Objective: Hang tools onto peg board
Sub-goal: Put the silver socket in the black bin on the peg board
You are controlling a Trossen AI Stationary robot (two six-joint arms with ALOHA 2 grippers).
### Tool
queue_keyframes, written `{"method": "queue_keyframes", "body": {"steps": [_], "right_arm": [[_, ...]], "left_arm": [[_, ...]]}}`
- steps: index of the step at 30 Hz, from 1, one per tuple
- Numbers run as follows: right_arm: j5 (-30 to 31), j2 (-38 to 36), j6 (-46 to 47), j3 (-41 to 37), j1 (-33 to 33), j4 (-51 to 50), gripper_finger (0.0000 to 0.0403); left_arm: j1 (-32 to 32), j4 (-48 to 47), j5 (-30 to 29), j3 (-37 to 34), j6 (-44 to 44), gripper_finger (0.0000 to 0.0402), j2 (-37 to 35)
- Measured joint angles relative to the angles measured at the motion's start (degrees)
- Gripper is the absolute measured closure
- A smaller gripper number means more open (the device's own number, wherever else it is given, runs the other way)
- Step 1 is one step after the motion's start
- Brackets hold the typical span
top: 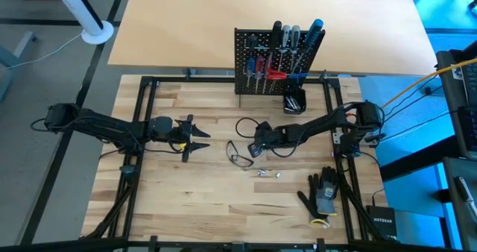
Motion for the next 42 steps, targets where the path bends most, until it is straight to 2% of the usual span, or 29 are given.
{"method": "queue_keyframes", "body": {"steps": [4, 9, 12, 17, 26, 31, 34, 42], "right_arm": [[-0.09, 0.02, -0.48, 0.00, 0.00, 0.02, 0.0343], [-0.11, -0.22, -1.62, -0.03, -0.01, 0.02, 0.0323], [-0.02, -1.67, -3.09, -0.17, 0.32, -0.52, 0.0326], [5.67, -8.10, -4.59, -0.24, 1.88, -2.83, 0.0335], [13.16, -23.56, -4.62, -0.22, 2.78, -17.07, 0.0322], [20.54, -32.22, -3.15, -0.20, 2.68, -27.13, 0.0321], [22.42, -35.99, -1.57, -0.20, 1.49, -32.66, 0.0321], [22.59, -38.03, -1.78, -0.18, -5.34, -41.05, 0.0320]], "left_arm": [[0.00, 0.00, 0.00, 0.00, 0.00, 0.0243, 0.00], [0.00, 0.00, 0.01, 0.00, 0.00, 0.0243, 0.00], [0.00, 0.00, 0.01, 0.00, 0.00, 0.0243, 0.00], [0.00, 0.00, 0.02, 0.00, 0.00, 0.0243, 0.00], [0.00, 0.00, 0.01, 0.00, -0.02, 0.0243, 0.00], [0.00, 0.03, 0.02, 0.00, -0.35, 0.0243, 0.00], [0.00, 0.01, 0.02, 0.00, -0.28, 0.0243, 0.00], [0.00, -0.01, 0.01, 0.00, -0.20, 0.0243, 0.00]]}}
